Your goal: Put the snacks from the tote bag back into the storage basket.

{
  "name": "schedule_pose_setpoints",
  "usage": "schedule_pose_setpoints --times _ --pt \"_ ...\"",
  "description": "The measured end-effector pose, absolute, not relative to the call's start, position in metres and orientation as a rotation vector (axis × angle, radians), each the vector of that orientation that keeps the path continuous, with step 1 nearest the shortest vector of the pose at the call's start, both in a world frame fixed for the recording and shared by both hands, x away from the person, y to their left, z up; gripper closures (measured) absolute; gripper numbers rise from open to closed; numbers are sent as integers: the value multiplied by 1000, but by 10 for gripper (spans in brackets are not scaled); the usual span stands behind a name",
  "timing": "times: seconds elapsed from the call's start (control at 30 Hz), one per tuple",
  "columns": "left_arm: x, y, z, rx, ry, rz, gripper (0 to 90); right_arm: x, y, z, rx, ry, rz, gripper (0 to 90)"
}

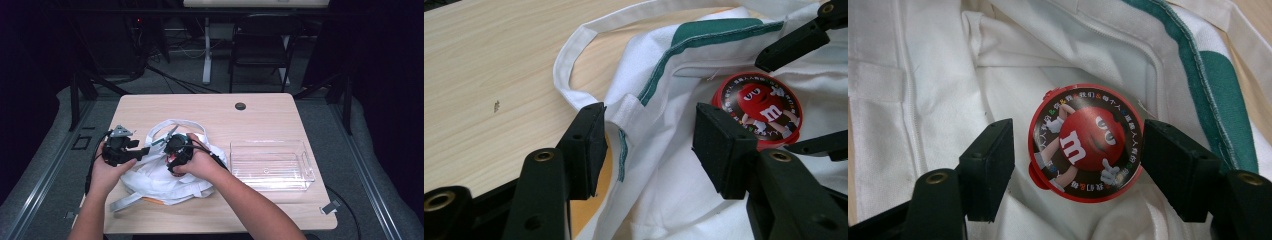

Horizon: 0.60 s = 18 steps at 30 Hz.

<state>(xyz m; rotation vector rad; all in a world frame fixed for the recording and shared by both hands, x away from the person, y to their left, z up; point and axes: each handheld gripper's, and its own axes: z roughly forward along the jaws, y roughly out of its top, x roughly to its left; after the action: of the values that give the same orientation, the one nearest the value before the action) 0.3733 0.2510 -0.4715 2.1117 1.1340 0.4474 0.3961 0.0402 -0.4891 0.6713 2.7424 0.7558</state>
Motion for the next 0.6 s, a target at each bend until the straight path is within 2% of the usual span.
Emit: schedule_pose_setpoints --times 0.6 --pt "374 251 -473 2104 1143 446 473 407 45 -498 726 2760 717 260"
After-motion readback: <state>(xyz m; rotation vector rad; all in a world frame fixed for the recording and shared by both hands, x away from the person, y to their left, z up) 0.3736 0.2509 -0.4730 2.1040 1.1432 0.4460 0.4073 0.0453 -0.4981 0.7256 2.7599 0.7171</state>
